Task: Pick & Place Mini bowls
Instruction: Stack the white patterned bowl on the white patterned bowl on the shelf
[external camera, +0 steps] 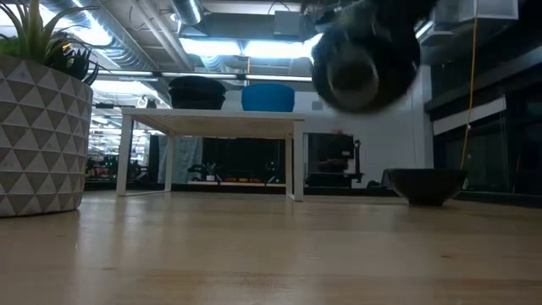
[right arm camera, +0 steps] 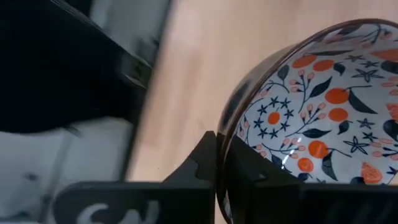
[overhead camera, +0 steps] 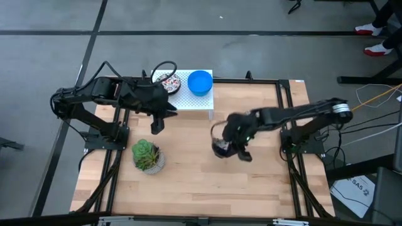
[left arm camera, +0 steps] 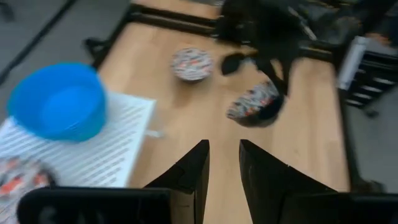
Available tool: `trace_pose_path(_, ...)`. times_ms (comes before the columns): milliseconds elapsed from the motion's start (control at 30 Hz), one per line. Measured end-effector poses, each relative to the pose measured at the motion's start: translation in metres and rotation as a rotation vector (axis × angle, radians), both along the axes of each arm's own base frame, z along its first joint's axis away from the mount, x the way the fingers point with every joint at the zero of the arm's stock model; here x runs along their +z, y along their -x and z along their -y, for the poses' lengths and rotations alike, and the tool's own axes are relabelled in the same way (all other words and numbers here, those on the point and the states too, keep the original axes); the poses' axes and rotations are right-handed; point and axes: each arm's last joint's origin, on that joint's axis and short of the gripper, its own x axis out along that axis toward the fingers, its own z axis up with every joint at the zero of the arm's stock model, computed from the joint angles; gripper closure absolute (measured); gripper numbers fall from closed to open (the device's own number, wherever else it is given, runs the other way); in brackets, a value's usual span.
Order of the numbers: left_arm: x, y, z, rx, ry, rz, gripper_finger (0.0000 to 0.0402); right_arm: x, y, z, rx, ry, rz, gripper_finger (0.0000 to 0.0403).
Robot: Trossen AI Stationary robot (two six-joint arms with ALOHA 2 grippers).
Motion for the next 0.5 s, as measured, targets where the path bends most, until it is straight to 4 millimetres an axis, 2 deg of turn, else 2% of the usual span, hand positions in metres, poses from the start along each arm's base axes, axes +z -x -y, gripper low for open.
trace_pose_path(133,0.004,-0.006,0.004,-0.135,0.007,0.051,0.0320,0.032,0.008,0.016,0.051,-0.137,0.204,0.0390)
trace_pose_path(300,0.009,-0.022,0.006,-0.215,-0.038,0.152,0.0320,0.067,0.008,0.025,0.151,-0.244,0.499,0.0390)
trace_pose_path(500,0.003,-0.044,0.006,-0.298,0.004,0.182,0.0325,0.090,0.008,0.024,0.284,-0.289,0.725,0.0390)
